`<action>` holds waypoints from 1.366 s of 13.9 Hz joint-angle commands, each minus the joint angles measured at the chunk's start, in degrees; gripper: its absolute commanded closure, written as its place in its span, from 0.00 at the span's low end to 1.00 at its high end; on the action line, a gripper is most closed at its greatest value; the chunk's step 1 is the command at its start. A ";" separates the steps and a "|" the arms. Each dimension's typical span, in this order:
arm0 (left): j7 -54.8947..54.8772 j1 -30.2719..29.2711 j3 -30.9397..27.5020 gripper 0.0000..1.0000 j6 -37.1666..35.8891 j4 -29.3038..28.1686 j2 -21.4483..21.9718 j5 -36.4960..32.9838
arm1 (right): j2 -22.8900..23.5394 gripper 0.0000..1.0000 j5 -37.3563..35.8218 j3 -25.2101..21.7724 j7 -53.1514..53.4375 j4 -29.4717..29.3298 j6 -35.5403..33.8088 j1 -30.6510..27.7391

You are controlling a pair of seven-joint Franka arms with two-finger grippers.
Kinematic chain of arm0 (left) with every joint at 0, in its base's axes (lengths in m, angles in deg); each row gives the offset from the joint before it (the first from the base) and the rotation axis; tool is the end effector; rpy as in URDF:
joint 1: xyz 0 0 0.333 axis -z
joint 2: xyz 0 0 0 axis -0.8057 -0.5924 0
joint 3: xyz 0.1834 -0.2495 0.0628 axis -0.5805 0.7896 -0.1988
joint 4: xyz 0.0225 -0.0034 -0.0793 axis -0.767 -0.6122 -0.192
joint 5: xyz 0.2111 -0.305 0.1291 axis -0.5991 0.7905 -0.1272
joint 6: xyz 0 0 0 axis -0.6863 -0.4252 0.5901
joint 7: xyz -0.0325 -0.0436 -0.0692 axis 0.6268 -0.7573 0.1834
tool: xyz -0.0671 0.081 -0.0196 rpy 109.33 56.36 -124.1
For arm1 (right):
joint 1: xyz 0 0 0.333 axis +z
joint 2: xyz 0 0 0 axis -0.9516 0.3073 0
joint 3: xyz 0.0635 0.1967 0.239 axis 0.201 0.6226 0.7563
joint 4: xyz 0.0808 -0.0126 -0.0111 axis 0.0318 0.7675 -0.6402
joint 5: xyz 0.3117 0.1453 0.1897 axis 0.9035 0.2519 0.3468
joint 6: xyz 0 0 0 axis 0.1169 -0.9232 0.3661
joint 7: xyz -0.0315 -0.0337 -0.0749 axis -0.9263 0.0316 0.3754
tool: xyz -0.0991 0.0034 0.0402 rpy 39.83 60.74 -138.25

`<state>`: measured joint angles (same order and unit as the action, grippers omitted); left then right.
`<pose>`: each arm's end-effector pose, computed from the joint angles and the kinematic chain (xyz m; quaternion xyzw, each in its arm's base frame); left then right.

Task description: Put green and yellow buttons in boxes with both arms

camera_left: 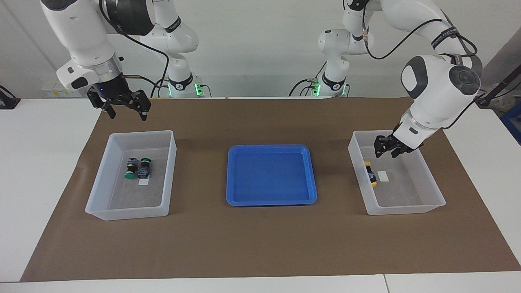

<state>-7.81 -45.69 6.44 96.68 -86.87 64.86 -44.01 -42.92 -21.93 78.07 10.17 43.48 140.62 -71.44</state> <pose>0.6258 -0.0447 0.4898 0.9980 -0.0476 -0.0348 0.0211 0.5491 0.0025 0.5975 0.9985 -0.0513 0.0049 0.0158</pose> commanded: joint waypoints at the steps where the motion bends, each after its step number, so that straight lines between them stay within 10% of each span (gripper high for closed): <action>1: -0.73 -0.16 0.11 0.43 -0.90 -0.39 1.02 0.12 | 0.56 0.00 0.98 0.41 0.39 -1.12 -1.00 -0.41; 11: 1.20 0.81 0.20 0.43 1.21 -0.74 0.93 0.12 | 0.56 0.00 0.98 0.41 0.38 -1.12 -1.00 -0.41; 15: 4.27 2.48 0.29 0.02 1.12 0.13 0.84 -1.01 | 0.56 0.00 0.98 0.41 0.47 -1.12 -1.00 -0.49; 19: 4.54 2.48 0.38 0.00 0.25 2.50 1.01 -1.46 | 0.56 0.00 0.98 0.41 0.47 -1.12 -1.00 -0.49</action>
<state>-4.27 -43.55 7.06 97.49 -85.37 65.02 -44.43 -42.92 -21.91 78.08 10.17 43.48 140.62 -71.43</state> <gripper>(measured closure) 0.000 0.000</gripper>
